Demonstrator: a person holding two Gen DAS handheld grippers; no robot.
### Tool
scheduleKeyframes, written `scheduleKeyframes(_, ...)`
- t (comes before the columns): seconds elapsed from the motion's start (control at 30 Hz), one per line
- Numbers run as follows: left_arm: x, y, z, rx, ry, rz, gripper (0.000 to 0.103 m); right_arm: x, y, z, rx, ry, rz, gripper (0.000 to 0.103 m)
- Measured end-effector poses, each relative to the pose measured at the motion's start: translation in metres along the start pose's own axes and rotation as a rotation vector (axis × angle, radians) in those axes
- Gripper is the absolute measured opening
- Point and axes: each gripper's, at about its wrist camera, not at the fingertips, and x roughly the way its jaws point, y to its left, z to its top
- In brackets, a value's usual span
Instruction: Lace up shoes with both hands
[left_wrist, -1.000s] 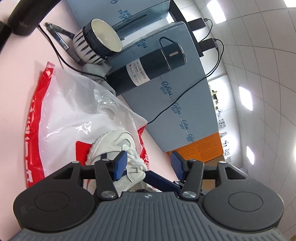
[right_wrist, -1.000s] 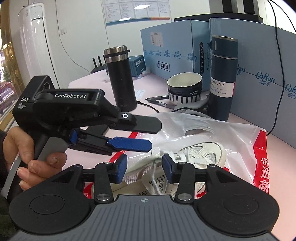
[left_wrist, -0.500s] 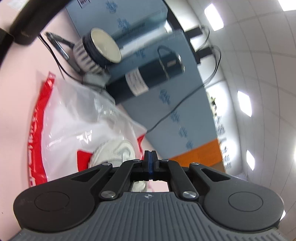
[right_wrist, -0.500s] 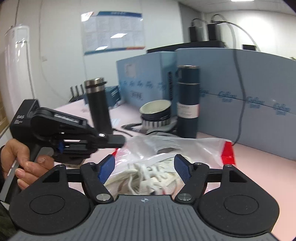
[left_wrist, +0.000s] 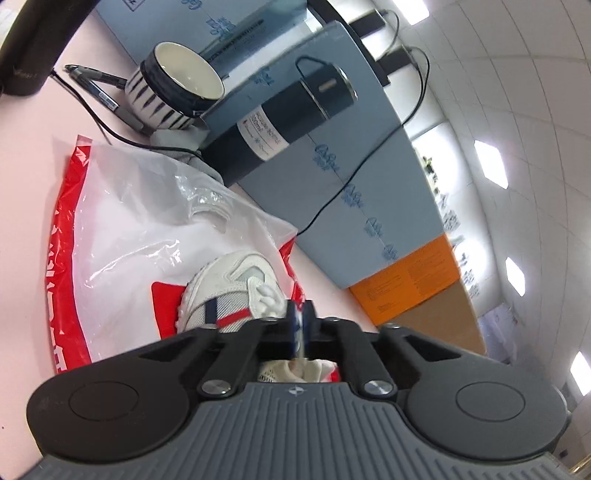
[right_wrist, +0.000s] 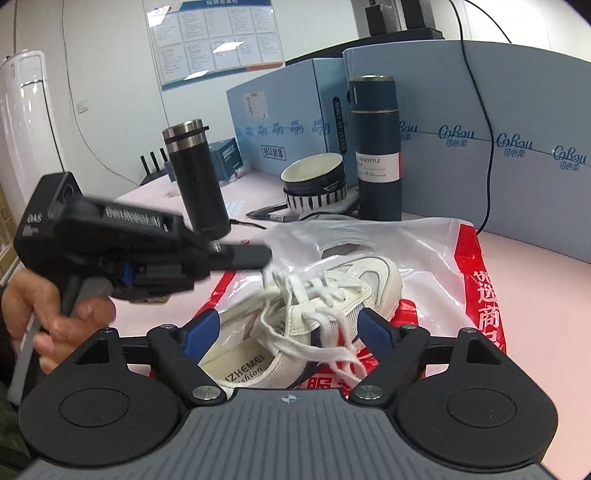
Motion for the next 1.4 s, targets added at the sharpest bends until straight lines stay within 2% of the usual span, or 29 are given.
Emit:
scheduleKeyframes(0.1,-0.01,0.003,0.008,-0.029,-0.053,0.004,0.0,0.003,0.001,-0.003,-0.001,0.018,-0.005,0.08)
scheduleKeyframes(0.17,-0.014,0.005,0.011,-0.04,-0.054,0.005,0.0,0.004,0.001,-0.004,0.007,0.02,-0.004,0.08)
scheduleKeyframes(0.23,-0.013,0.003,0.01,-0.022,-0.023,0.01,0.003,0.005,0.001,-0.005,0.009,0.021,-0.004,0.081)
scheduleKeyframes(0.33,-0.008,-0.001,0.003,0.004,0.012,0.018,0.015,0.006,0.002,-0.006,0.01,0.026,0.004,0.081)
scheduleKeyframes(0.47,0.001,-0.003,-0.003,0.026,0.039,0.035,0.017,0.007,0.001,-0.006,0.016,0.037,0.008,0.082)
scheduleKeyframes(0.53,0.005,-0.004,-0.005,0.05,0.05,0.046,0.016,0.008,0.0,-0.006,0.025,0.038,0.007,0.082)
scheduleKeyframes(0.57,0.006,-0.004,-0.006,0.059,0.048,0.045,0.008,0.008,0.0,-0.007,0.029,0.039,0.006,0.082)
scheduleKeyframes(0.67,0.003,-0.002,-0.005,0.055,0.021,0.04,0.003,0.01,0.0,-0.008,0.032,0.049,0.005,0.083)
scheduleKeyframes(0.9,-0.01,0.003,0.0,0.025,-0.028,0.058,0.002,0.015,0.0,-0.009,0.03,0.063,-0.006,0.084)
scheduleKeyframes(1.07,-0.026,0.006,0.01,-0.015,-0.129,0.065,0.0,0.016,-0.001,-0.01,0.029,0.075,-0.018,0.084)
scheduleKeyframes(1.13,-0.03,0.009,0.015,-0.024,-0.132,0.073,0.0,0.016,-0.001,-0.01,0.03,0.077,-0.024,0.084)
scheduleKeyframes(1.2,-0.03,0.01,0.016,-0.027,-0.095,0.067,0.003,0.017,-0.001,-0.01,0.032,0.077,-0.029,0.084)
scheduleKeyframes(1.27,-0.028,0.007,0.012,-0.016,-0.063,0.055,0.026,0.017,-0.002,-0.01,0.035,0.08,-0.031,0.084)
scheduleKeyframes(1.33,-0.024,0.003,0.007,0.002,-0.039,0.056,0.04,0.017,-0.002,-0.011,0.041,0.08,-0.029,0.084)
scheduleKeyframes(1.4,-0.016,0.002,0.002,0.011,-0.011,0.058,0.041,0.017,-0.002,-0.011,0.04,0.081,-0.028,0.084)
